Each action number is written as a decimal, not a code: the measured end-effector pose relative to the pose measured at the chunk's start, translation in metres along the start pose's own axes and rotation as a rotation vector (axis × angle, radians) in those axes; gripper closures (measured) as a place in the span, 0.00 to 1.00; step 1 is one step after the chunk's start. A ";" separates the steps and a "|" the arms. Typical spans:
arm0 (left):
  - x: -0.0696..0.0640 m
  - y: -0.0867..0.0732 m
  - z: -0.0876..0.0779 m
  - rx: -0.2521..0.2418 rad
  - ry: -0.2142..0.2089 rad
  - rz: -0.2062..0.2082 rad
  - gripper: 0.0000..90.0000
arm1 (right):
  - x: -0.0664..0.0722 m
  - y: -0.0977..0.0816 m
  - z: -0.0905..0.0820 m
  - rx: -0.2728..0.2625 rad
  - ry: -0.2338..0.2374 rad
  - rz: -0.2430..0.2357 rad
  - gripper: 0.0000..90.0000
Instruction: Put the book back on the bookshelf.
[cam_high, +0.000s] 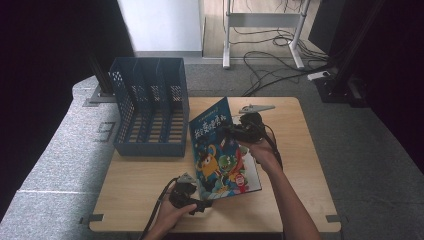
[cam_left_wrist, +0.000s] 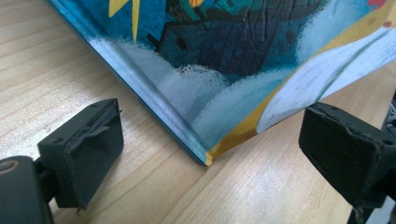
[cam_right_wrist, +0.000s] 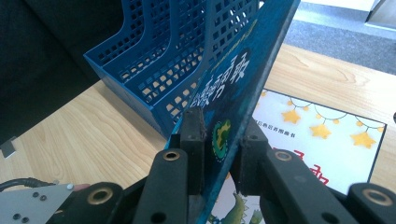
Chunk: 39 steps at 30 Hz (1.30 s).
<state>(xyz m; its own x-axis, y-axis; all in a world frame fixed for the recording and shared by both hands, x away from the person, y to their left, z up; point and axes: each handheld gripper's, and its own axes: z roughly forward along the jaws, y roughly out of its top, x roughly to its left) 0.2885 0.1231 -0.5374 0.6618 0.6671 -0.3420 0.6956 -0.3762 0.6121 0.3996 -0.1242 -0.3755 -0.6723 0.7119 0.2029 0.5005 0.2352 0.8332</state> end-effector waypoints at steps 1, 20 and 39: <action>0.000 0.000 0.000 0.000 0.003 0.001 0.06 | 0.000 0.000 0.000 -0.002 0.002 0.000 0.85; 0.002 0.010 0.008 -0.001 0.045 0.000 0.04 | 0.005 -0.003 -0.015 -0.084 -0.020 -0.058 0.85; 0.005 0.020 0.015 0.006 0.078 0.010 0.01 | -0.002 -0.012 -0.026 -0.156 -0.022 -0.078 0.85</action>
<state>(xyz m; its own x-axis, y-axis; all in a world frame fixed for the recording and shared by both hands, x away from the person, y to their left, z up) 0.3104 0.1093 -0.5378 0.6452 0.7111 -0.2792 0.6907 -0.3868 0.6110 0.3810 -0.1455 -0.3727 -0.6930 0.7101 0.1245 0.3555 0.1863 0.9159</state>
